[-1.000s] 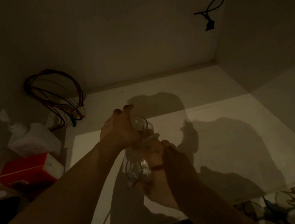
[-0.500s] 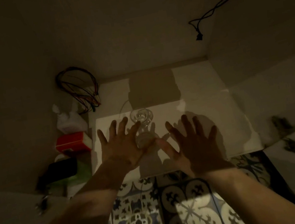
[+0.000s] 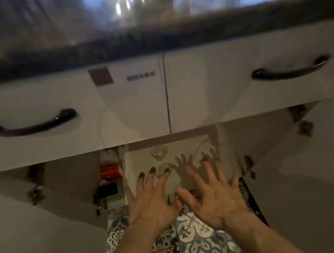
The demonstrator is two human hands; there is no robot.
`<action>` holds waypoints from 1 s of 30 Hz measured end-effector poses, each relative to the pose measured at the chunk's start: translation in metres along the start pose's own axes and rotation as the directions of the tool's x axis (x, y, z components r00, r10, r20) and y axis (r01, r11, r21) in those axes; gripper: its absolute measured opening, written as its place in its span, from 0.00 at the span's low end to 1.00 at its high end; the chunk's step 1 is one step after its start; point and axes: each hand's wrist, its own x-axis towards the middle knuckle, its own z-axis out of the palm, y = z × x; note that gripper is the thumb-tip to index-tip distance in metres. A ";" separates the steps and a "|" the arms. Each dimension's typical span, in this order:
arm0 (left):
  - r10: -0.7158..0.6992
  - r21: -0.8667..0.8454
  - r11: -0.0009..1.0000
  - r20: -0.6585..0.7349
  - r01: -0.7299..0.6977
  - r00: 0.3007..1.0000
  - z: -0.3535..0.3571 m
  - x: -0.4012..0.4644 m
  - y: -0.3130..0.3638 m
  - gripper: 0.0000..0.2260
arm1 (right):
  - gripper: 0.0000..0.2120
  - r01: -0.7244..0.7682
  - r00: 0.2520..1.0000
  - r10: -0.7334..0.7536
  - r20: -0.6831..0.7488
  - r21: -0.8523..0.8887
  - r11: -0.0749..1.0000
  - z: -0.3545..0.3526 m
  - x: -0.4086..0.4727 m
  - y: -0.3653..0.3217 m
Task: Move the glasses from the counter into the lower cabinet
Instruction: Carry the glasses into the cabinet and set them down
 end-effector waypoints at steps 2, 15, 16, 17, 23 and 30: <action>-0.005 -0.023 1.000 0.001 0.005 1.000 -0.021 -0.038 0.014 0.40 | 0.41 0.025 1.000 -0.025 -0.003 -0.002 1.000 -0.022 -0.036 0.002; -0.004 -0.002 1.000 -0.119 0.004 0.993 -0.249 -0.226 0.094 0.45 | 0.42 0.098 0.995 -0.097 -0.030 0.055 0.994 -0.279 -0.231 0.004; 0.006 0.011 1.000 -0.184 -0.004 0.983 -0.275 -0.229 0.098 0.44 | 0.42 0.104 0.992 -0.101 -0.075 0.036 0.994 -0.304 -0.237 0.000; 0.020 0.025 1.000 -0.252 -0.014 0.968 -0.300 -0.230 0.101 0.44 | 0.41 0.109 0.986 -0.105 -0.130 0.021 0.994 -0.326 -0.242 -0.004; 0.127 0.085 0.992 -0.627 -0.094 0.768 -0.447 -0.235 0.126 0.42 | 0.40 0.172 0.857 -0.169 -0.487 -0.039 0.984 -0.447 -0.268 -0.028; 0.167 0.079 0.981 -0.804 -0.175 0.571 -0.512 -0.231 0.146 0.41 | 0.37 0.186 0.685 -0.207 -0.699 -0.107 0.977 -0.516 -0.278 -0.031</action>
